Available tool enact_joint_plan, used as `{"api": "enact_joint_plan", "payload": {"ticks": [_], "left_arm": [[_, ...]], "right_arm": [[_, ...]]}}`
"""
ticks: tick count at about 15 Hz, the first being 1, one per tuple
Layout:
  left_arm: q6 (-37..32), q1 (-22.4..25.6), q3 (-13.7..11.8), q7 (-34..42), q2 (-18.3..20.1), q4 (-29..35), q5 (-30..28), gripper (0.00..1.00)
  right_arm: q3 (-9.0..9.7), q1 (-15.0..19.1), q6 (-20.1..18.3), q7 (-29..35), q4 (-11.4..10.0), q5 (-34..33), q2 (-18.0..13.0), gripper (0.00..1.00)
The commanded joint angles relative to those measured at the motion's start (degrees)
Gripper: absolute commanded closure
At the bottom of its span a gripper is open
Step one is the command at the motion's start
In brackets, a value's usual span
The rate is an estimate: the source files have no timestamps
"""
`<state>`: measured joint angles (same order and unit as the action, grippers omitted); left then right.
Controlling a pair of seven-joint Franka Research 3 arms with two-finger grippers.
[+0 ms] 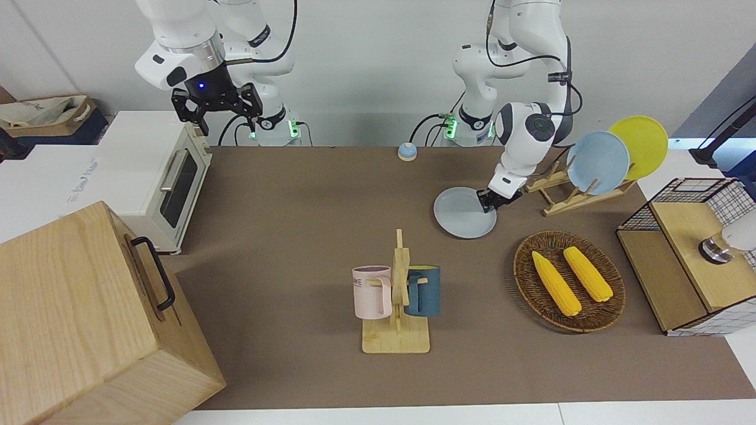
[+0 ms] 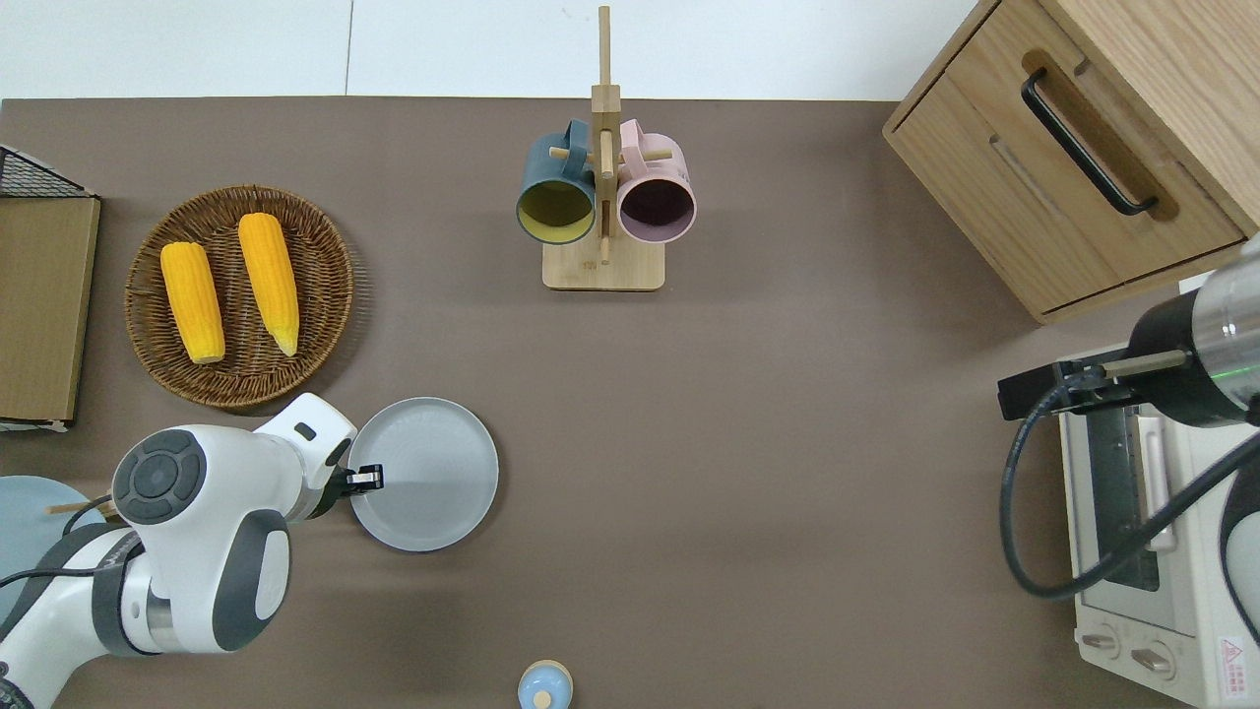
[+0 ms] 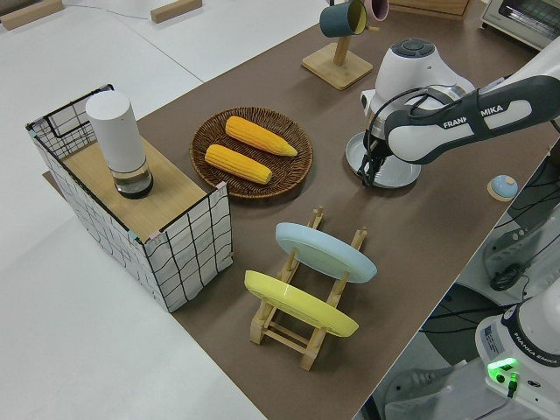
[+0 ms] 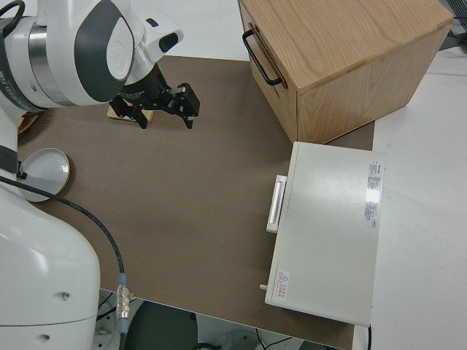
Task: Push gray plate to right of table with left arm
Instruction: 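Push the gray plate with the left gripper away from the basket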
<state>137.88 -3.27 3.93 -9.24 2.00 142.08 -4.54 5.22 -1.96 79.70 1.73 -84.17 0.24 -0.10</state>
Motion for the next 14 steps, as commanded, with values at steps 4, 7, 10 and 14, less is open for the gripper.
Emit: {"api": "enact_joint_plan", "payload": {"ticks": [4,7,10,14], "left_arm": [[1.5,-0.7,-0.3,-1.2,-1.3,0.0,-0.6,1.00],[2.0,-4.5,2.2,-6.3,-3.7,-2.6,-4.9,1.00],[4.2,-8.9,3.3,-11.9,-5.9,-4.0,-5.1,1.00],[4.7,-15.6,3.9,-20.5,-10.0,-9.3,-6.6,1.00]], "right_arm": [[0.32,0.6,-0.7,-0.1,0.1,0.5,-0.4,0.017],[0.32,0.6,-0.7,-0.1,0.0,0.5,-0.4,0.017],[0.32,0.6,-0.7,-0.1,0.0,0.5,-0.4,0.017],[0.23,0.6,-0.7,-0.1,0.0,0.5,-0.4,0.017]]}}
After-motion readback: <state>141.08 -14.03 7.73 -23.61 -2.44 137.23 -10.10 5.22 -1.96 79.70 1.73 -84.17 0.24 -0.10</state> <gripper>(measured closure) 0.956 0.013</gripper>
